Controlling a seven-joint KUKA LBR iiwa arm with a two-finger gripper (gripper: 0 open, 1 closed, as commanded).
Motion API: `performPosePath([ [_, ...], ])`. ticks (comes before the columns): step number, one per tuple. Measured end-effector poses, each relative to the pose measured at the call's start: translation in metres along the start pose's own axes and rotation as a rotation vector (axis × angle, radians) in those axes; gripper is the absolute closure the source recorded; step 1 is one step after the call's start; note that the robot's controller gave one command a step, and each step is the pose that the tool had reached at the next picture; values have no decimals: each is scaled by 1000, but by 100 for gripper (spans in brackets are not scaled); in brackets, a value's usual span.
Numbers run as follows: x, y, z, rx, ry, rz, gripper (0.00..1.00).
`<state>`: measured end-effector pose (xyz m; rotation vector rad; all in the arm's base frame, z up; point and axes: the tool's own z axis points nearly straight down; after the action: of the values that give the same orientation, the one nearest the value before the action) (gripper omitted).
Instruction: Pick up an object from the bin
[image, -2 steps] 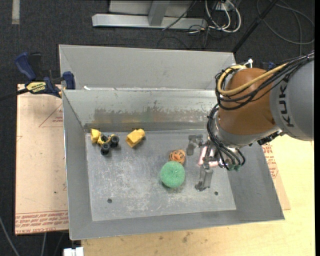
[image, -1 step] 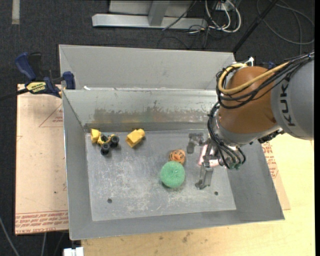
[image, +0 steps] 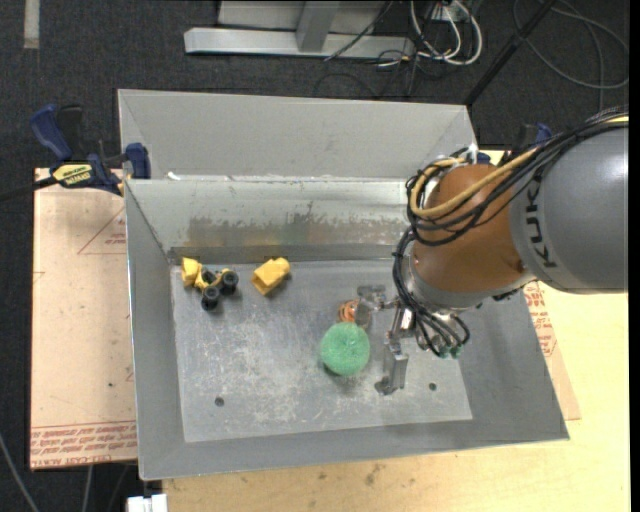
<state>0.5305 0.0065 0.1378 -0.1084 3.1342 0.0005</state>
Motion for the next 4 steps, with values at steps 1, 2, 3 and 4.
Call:
performPosePath([
  [1, 10, 19, 28, -1, 8, 39, 0],
  [2, -23, 35, 63, -1, -13, -7, 100],
  [3, -23, 35, 63, -1, -13, -8, 100],
  [4, 2, 53, 31, 0, 4, -9, 100],
])
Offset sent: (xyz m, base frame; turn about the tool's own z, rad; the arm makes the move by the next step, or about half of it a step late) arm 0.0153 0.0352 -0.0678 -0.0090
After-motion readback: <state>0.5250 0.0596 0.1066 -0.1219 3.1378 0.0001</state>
